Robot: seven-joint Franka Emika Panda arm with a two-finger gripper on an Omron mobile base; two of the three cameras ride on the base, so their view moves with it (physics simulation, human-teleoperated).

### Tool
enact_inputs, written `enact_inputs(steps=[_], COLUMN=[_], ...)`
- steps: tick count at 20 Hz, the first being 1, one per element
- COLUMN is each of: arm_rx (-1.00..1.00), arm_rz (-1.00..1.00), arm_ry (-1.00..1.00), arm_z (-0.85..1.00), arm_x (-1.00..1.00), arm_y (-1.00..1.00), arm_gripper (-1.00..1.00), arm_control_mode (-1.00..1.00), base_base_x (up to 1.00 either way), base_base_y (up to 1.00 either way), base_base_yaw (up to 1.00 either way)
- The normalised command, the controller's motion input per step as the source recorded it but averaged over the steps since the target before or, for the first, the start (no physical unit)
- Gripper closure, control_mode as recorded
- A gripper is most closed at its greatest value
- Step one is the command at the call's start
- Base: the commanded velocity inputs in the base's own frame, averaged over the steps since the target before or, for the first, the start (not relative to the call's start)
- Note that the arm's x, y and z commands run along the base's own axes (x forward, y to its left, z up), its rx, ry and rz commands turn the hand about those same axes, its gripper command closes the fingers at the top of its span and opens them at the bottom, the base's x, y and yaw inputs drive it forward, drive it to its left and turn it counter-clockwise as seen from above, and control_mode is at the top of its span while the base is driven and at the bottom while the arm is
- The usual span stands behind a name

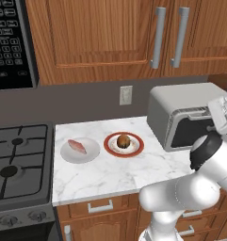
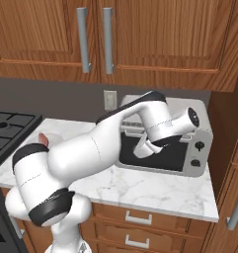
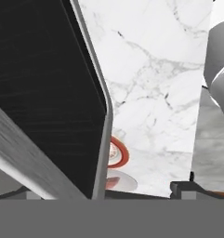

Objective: Open the toaster oven door. Place the bread on the top rack in the toaster oven and place the steak on the bottom rack.

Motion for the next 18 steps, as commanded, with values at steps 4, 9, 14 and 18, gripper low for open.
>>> enact_inputs(steps=[4, 9, 14, 18], arm_rx=[0.06, 0.05, 0.03, 0.01], arm_rz=[0.00, 0.00, 0.00, 0.00], arm_ry=[0.05, 0.00, 0.00, 0.00], arm_z=[-0.40, -0.24, -0.03, 0.08], arm_x=[-0.31, -0.50, -0.49, -0.54], arm_y=[0.07, 0.05, 0.01, 0.00], arm_gripper=[-1.00, -1.00, -1.00, -1.00], arm_control_mode=[-1.00, -1.00, -1.00, -1.00], base_base_x=[0.00, 0.00, 0.00, 0.00], base_base_y=[0.00, 0.00, 0.00, 0.00], base_base_yaw=[0.00, 0.00, 0.00, 0.00])
